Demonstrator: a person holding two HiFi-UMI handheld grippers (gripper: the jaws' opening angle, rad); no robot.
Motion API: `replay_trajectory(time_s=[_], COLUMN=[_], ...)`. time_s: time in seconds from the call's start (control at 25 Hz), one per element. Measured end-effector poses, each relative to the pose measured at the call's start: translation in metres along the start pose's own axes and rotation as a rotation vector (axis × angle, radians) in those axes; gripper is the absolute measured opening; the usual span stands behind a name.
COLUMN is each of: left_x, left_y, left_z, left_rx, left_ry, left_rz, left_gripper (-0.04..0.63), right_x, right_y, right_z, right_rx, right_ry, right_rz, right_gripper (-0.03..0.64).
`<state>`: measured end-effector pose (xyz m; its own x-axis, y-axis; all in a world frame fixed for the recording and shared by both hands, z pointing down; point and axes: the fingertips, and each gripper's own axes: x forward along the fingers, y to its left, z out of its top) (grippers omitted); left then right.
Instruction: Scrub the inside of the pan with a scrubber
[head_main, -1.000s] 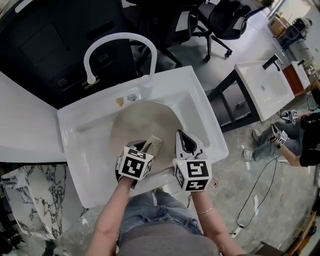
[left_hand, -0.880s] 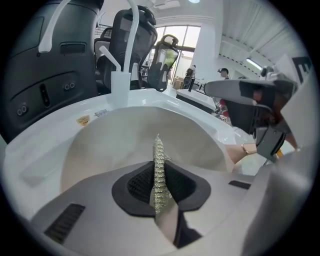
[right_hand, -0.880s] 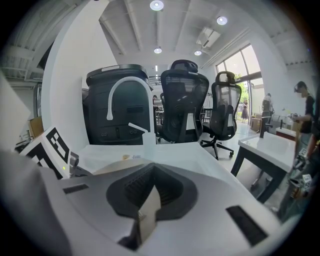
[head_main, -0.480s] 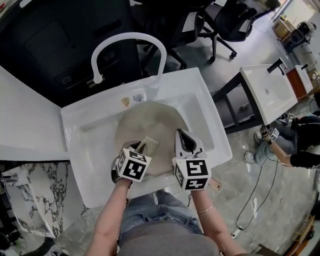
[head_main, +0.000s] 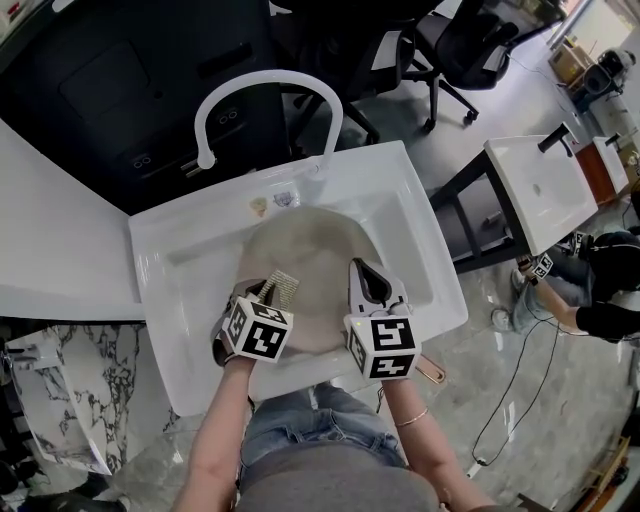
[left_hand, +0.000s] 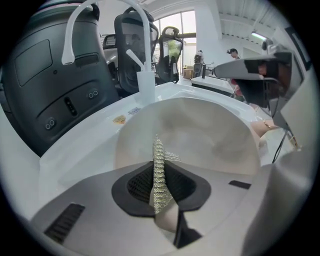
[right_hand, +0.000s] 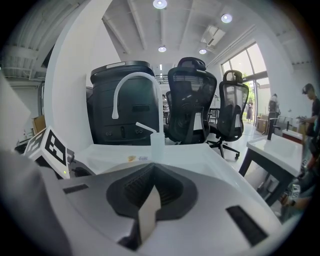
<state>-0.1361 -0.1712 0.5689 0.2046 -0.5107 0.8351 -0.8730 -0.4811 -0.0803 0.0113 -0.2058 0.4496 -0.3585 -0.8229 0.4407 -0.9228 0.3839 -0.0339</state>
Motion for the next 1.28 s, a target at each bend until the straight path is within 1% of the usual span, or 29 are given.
replay_trajectory(time_s=[0.16, 0.32, 0.68, 0.84, 0.96, 1.04, 1.12, 1.2, 1.28], left_x=[-0.001, -0.002, -0.023, -0.038, -0.053, -0.061, -0.065, -0.067, -0.065], left_y=[0.012, 0.023, 0.054, 0.064, 0.067, 0.061, 0.050, 0.034, 0.015], left_z=[0.000, 0.003, 0.014, 0.022, 0.036, 0.050, 0.067, 0.084, 0.099], left_rx=[0.013, 0.003, -0.001, 0.000, 0.008, 0.008, 0.005, 0.008, 0.025], left_ry=[-0.001, -0.008, -0.053, -0.093, -0.150, -0.199, -0.250, -0.291, -0.314], left_rz=[0.037, 0.074, 0.211, 0.278, 0.318, 0.313, 0.285, 0.239, 0.177], left_gripper=[0.067, 0.067, 0.067, 0.067, 0.067, 0.067, 0.067, 0.067, 0.067], right_x=[0.000, -0.003, -0.015, -0.021, -0.026, -0.030, -0.034, -0.039, -0.044], right_y=[0.001, -0.001, -0.013, -0.017, -0.021, -0.025, -0.031, -0.038, -0.048], right_z=[0.004, 0.006, 0.010, 0.012, 0.013, 0.015, 0.016, 0.016, 0.015], right_rx=[-0.006, -0.011, -0.012, -0.012, -0.009, -0.005, -0.002, 0.002, 0.011], right_ry=[-0.007, -0.014, -0.034, -0.044, -0.053, -0.059, -0.065, -0.072, -0.077], right_rz=[0.002, -0.002, -0.022, -0.026, -0.031, -0.036, -0.046, -0.063, -0.085], right_gripper=[0.009, 0.009, 0.009, 0.009, 0.009, 0.009, 0.009, 0.009, 0.009])
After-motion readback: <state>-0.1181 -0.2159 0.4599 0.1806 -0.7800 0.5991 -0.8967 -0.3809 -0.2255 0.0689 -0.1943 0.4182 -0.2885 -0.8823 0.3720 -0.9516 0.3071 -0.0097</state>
